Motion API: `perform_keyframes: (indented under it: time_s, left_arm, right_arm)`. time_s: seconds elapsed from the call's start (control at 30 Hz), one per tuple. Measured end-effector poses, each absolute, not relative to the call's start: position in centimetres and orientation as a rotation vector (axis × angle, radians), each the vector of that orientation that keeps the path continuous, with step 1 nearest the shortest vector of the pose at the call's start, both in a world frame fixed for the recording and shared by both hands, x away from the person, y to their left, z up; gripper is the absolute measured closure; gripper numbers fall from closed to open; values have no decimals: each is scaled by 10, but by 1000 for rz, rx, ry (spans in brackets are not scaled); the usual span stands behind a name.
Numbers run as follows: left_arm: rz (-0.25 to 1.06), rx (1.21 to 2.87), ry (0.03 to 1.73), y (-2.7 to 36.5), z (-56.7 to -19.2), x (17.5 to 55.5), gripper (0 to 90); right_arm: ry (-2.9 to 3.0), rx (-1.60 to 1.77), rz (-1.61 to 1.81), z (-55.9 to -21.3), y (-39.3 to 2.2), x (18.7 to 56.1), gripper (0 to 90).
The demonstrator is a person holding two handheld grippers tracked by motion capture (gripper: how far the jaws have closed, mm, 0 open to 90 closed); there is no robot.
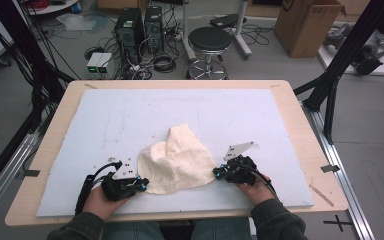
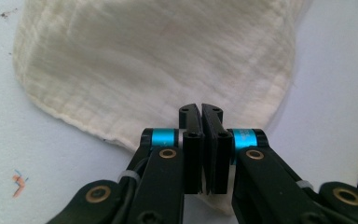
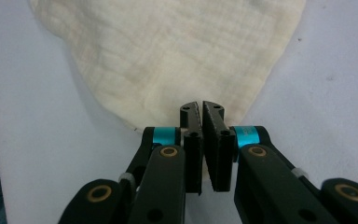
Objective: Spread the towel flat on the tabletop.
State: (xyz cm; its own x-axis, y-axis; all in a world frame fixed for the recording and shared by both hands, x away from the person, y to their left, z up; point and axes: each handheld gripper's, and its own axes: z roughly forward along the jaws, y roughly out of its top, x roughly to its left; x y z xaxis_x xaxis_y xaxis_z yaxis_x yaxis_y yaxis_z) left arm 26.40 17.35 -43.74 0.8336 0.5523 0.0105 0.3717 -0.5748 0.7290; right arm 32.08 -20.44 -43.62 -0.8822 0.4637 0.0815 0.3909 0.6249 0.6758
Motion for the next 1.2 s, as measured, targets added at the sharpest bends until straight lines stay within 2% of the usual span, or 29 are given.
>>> perform_keyframes:
  time_s: [0.43, 0.77, 0.87, 0.9, 1.03, 1.1, 1.2]
  left_arm:
    - [376, 2174, 695, 195, -420, 255, 879]
    - [364, 2195, 679, 201, -421, 236, 879]
    - [351, 2210, 675, 201, -424, 236, 873]
    - [346, 2218, 677, 201, -424, 236, 849]
    - [328, 2178, 673, 205, -421, 237, 659]
    - [320, 2147, 678, 206, -419, 237, 620]
    - [314, 2080, 701, 211, -412, 243, 569]
  right_arm:
    - [2767, 662, 1142, -423, -204, 300, 877]
    - [2823, 618, 1132, -422, -199, 273, 875]
    - [2836, 629, 1137, -423, -201, 272, 844]
    - [2837, 635, 1136, -424, -202, 272, 810]
    - [2830, 646, 1199, -424, -205, 274, 700]
    - [2804, 653, 1239, -419, -208, 276, 639]
    - [2773, 669, 1269, -410, -212, 282, 594]
